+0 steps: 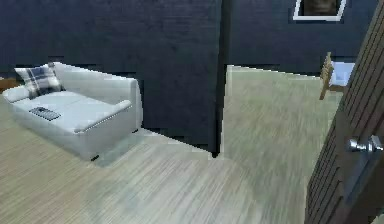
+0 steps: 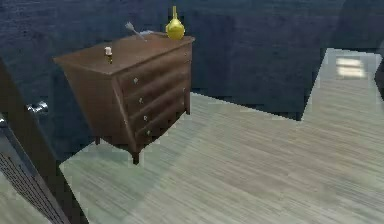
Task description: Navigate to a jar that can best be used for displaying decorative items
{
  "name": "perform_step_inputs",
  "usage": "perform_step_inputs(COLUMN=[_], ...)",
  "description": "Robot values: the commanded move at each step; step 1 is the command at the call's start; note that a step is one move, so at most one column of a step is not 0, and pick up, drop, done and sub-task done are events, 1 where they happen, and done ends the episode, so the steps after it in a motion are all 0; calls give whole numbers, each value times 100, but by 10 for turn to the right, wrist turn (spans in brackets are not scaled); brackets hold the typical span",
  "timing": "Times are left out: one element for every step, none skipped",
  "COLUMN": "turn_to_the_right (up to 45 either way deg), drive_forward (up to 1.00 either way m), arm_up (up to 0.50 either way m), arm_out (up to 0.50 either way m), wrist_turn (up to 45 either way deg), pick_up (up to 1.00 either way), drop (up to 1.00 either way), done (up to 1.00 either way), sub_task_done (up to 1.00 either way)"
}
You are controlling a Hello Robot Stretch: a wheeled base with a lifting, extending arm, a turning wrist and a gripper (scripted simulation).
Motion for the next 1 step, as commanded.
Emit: perform_step_inputs(turn_to_the_right=[450], drive_forward=[0], arm_up=[0], arm_out=[0], wrist_turn=[0], pick_up=[0], drop=[0], done=[0], sub_task_done=[0])
